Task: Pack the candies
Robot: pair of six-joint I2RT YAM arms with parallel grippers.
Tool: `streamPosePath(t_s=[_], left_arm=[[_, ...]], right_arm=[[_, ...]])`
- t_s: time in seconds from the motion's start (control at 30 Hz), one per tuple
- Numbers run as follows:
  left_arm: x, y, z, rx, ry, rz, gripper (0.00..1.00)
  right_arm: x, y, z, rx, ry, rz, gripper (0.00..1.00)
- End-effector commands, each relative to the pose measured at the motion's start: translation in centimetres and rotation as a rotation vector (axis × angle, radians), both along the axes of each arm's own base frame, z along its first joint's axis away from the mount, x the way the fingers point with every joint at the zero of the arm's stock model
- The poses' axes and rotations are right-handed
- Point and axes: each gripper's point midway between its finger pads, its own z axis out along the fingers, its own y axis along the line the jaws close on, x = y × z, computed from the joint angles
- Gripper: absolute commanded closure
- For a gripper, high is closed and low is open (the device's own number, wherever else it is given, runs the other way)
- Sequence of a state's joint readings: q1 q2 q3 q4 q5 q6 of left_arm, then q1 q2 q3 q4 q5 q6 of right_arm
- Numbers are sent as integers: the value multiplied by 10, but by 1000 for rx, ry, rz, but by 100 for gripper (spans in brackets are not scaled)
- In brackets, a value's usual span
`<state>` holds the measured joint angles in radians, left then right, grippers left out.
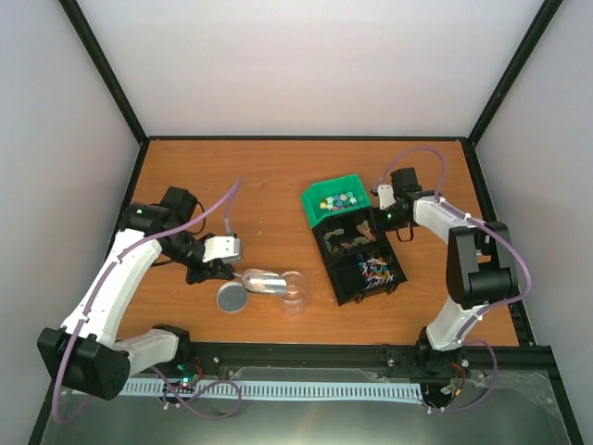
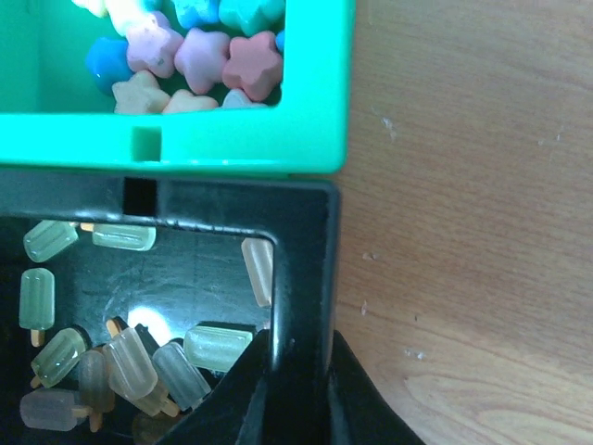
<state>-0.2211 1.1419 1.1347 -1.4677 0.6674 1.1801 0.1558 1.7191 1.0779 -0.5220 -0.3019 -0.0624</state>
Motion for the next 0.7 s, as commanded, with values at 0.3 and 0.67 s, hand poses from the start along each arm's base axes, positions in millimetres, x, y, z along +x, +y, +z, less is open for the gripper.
streamPosePath(t_s=[0.3,0.67], left_arm=[[20,-10,5,95,-21,19,99],[23,-11,11,145,-21,-1,99]], right_arm=[[19,12,42,76,-138,24,78],[15,11,49,72,-138,24,57]])
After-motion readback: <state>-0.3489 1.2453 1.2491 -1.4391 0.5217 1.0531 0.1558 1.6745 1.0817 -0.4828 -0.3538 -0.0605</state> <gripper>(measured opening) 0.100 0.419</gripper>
